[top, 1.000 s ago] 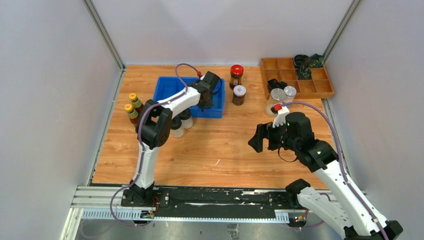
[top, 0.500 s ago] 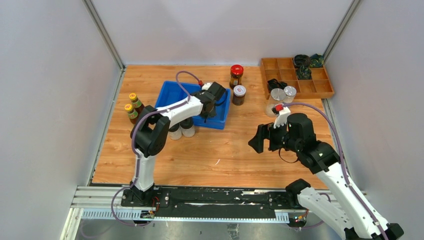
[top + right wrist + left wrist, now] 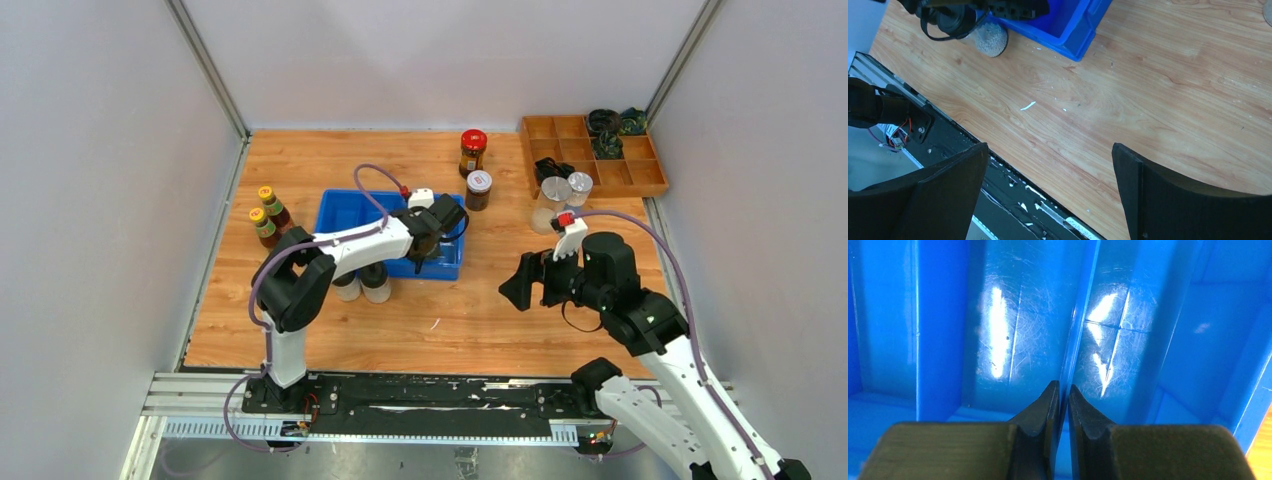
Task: Organize the condiment bottles
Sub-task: Move the storage box to the center of the board.
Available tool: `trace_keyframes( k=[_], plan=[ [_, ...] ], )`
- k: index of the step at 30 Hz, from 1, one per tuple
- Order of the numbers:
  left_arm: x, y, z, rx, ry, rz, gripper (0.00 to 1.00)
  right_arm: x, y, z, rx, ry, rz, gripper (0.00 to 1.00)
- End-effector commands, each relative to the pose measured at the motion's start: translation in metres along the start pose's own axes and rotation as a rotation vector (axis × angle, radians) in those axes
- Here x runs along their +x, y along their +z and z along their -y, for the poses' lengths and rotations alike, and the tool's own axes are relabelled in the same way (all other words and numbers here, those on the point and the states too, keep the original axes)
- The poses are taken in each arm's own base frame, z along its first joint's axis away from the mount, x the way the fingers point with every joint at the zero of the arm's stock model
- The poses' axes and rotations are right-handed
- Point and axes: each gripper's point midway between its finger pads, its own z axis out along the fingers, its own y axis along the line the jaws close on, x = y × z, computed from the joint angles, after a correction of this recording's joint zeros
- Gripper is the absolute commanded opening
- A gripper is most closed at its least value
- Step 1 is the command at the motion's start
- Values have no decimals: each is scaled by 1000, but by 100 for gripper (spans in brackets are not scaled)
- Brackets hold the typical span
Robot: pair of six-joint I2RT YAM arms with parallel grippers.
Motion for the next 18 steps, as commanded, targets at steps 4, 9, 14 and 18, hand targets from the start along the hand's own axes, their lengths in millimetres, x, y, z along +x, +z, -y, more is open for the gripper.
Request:
trace_keyframes(
  k=[4, 9, 14, 18],
  plan=[
    [58, -2, 23, -31, -13, -57, 16, 3, -9, -9, -34, 22, -3, 100],
    [75, -11, 47, -46, 12, -59, 17, 2, -10, -10, -38, 22, 2, 100],
    [87, -17, 56, -46, -19, -48, 17, 3, -10, -11, -43, 22, 1, 100],
    [92, -18, 51, -62, -45, -55, 17, 5, -12, -10, -39, 18, 1, 100]
  ],
)
